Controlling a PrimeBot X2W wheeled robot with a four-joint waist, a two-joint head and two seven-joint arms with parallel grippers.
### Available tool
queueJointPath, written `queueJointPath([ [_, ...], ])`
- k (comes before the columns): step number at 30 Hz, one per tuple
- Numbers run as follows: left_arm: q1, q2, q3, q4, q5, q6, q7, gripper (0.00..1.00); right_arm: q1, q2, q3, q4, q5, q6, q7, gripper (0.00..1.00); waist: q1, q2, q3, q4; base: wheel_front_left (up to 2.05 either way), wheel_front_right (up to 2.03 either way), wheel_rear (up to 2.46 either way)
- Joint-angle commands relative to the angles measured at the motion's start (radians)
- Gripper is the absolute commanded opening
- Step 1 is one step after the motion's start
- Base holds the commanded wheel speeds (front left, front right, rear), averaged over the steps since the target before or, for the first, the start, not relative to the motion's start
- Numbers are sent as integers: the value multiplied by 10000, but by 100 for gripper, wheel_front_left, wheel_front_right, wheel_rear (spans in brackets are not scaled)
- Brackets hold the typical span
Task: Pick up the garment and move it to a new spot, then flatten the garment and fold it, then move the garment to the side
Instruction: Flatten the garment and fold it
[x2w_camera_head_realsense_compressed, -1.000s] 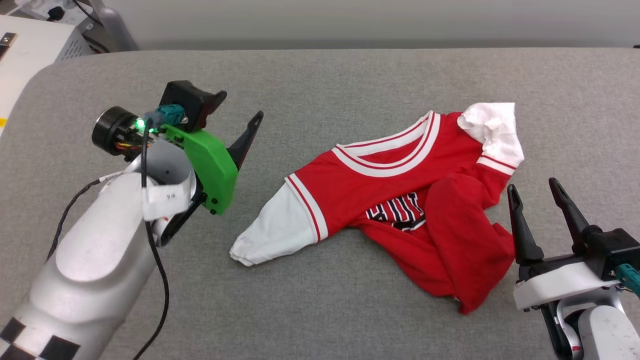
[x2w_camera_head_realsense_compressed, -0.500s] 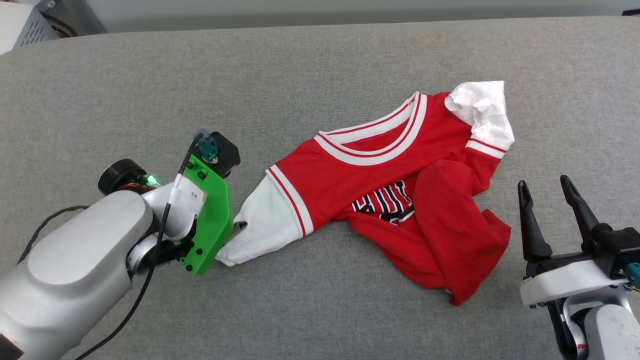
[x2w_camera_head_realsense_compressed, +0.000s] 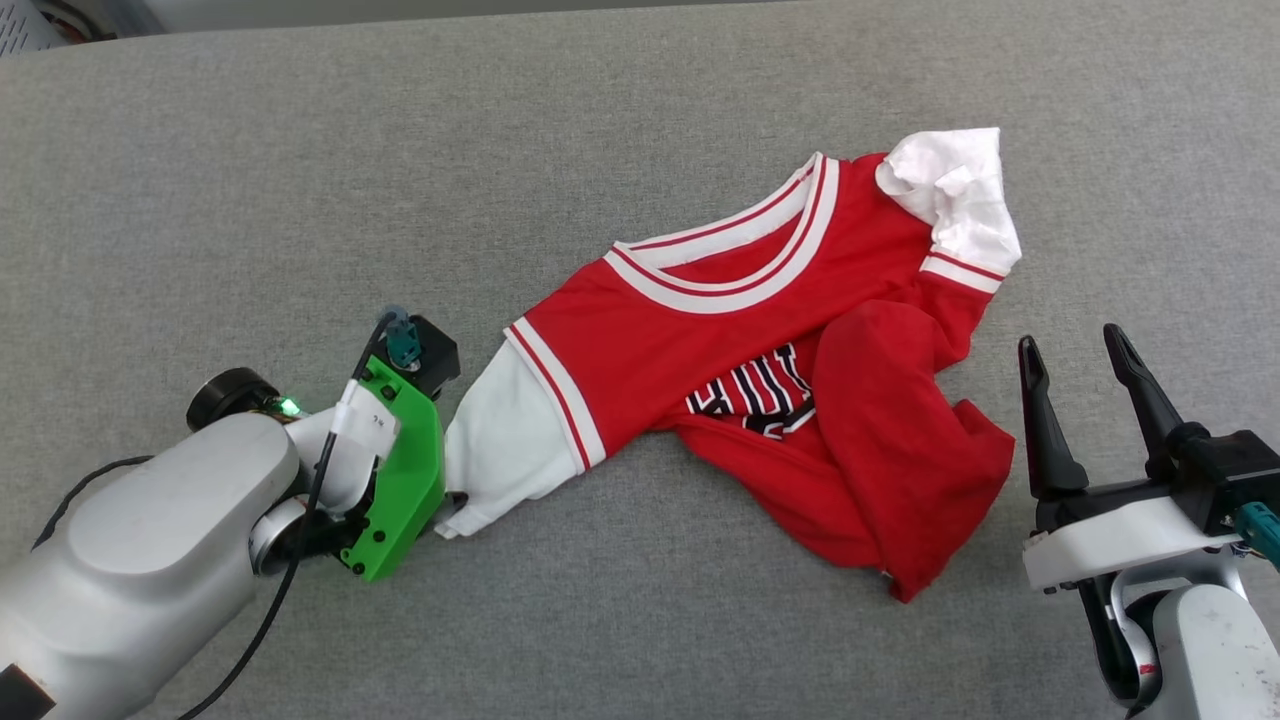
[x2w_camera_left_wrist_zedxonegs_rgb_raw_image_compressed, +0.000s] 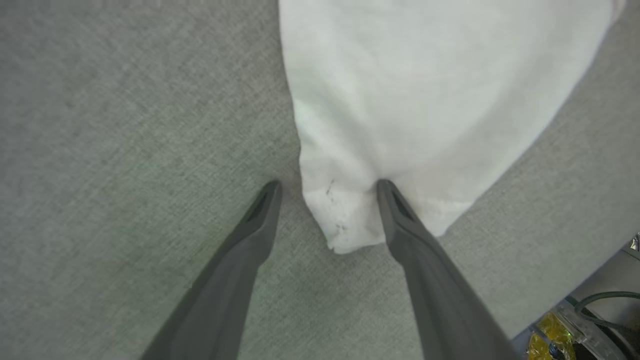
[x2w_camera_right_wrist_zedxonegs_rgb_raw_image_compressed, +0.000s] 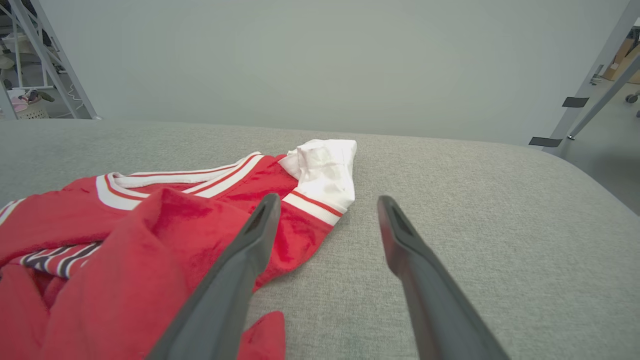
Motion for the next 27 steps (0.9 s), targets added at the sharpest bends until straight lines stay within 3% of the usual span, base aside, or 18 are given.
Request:
queueJointPath([
  [1,279,-285,-448,384,-58,58,-106,0,-119,-32,-15,39,-31,-6,-45,100,0,-1,4,-37,0,0,0],
  [7,-541,-46,-318,-126,20,58,-1920,0,243,-53,-333,42,-30,-6,-45,100,0,-1,-474,192,0,0,0],
  [16,-1663,408,337,-579,311,136,-2778,0,220,-40,-236,-149,-33,-6,-45,100,0,-1,-341,59,0,0,0],
  [27,-2688,-281,659,1544,949,176,-3801,0,-254,121,-334,-468,-58,-6,-45,100,0,-1,706,-780,0,0,0],
])
